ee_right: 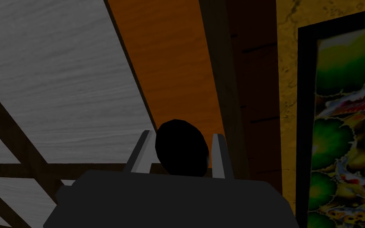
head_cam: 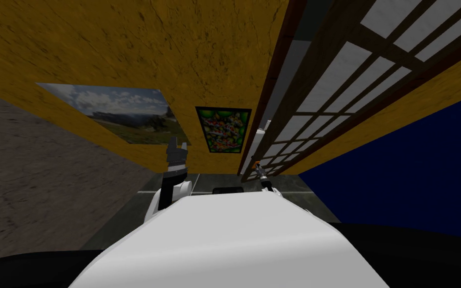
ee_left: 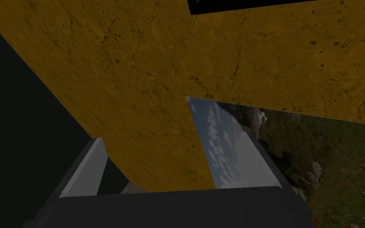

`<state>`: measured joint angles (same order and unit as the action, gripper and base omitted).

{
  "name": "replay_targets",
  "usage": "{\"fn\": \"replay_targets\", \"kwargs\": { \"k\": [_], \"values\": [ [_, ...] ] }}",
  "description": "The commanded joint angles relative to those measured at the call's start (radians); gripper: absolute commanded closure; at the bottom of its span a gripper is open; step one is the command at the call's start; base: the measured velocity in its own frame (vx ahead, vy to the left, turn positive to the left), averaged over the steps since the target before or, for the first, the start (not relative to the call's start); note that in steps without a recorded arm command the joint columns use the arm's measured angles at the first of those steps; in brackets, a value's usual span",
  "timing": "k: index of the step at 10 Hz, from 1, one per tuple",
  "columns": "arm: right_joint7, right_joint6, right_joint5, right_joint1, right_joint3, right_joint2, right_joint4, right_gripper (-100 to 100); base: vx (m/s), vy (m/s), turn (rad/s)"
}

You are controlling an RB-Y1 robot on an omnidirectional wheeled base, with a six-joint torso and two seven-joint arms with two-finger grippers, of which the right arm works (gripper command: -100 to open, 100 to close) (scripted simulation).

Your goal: Pull the door open

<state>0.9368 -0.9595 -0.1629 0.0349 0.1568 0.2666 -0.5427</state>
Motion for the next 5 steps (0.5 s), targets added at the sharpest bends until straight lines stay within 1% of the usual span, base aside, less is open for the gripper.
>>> {"fn": "replay_targets", "kwargs": {
  "k": [1, 5],
  "values": [
    [-0.04, 0.012, 0.014, -0.007, 0.003, 0.007, -0.009, 100, -0.067, -0.022, 0.032],
    [-0.147, 0.016, 0.044, -0.007, -0.012, 0.009, -0.008, 100, -0.071, -0.029, 0.043]
  ]
}}
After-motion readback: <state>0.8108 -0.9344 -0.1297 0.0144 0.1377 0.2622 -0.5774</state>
